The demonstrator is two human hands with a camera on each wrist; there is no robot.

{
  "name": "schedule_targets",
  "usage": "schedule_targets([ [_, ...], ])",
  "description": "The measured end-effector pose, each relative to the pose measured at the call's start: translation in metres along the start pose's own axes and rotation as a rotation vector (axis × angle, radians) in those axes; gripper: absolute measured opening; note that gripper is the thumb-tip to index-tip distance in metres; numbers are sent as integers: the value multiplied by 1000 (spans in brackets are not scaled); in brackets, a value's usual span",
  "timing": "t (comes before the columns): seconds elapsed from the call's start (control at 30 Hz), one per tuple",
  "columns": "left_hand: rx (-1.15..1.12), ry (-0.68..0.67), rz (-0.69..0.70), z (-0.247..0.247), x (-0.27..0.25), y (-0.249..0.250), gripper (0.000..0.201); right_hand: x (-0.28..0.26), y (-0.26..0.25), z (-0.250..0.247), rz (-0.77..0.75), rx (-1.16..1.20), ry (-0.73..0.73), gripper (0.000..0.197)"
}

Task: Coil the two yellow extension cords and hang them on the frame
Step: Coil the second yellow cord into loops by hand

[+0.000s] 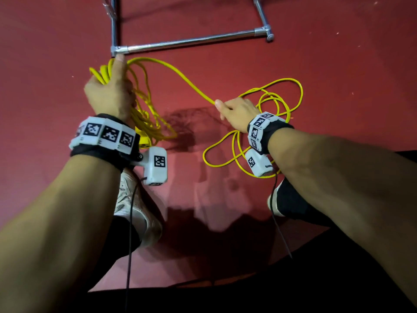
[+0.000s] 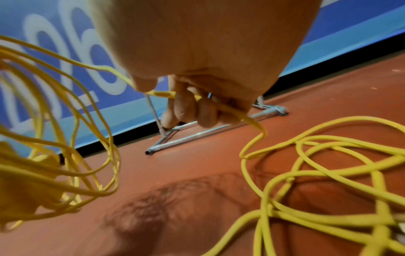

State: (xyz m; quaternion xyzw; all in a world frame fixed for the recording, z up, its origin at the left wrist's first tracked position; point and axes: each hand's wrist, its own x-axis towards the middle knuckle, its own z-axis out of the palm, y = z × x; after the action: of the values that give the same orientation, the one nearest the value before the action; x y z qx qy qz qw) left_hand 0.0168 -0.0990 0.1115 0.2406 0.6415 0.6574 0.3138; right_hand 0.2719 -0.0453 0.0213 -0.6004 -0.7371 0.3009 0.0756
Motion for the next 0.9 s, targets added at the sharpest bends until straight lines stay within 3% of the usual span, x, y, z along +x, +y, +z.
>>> schedule_targets([
  [0.1, 44, -7, -5, 6, -5, -11, 9, 3, -24, 3, -116, -152, 61, 59],
  [0.2, 115, -58, 27, 4, -5, -24, 17, 0, -47, 6, -341, -185, 118, 50],
  [0.3, 211, -106, 26, 0, -4, -34, 20, -8, -73, 7, -560, -26, 156, 45],
  [0.37, 278, -174, 37, -2, -7, -36, 19, -10, -88, 5, -626, 149, 180, 38],
  [0.53, 282, -320, -4, 4, -24, -38, 21, -12, -114, -4, -631, 509, 195, 7],
  [0.73, 131, -256, -177, 11, -36, -33, 32, -11, -114, 8, -526, 566, 254, 23],
  [0.9, 192, -163, -199, 11, -36, -33, 32, -13, -108, 6, -443, 522, 203, 27],
])
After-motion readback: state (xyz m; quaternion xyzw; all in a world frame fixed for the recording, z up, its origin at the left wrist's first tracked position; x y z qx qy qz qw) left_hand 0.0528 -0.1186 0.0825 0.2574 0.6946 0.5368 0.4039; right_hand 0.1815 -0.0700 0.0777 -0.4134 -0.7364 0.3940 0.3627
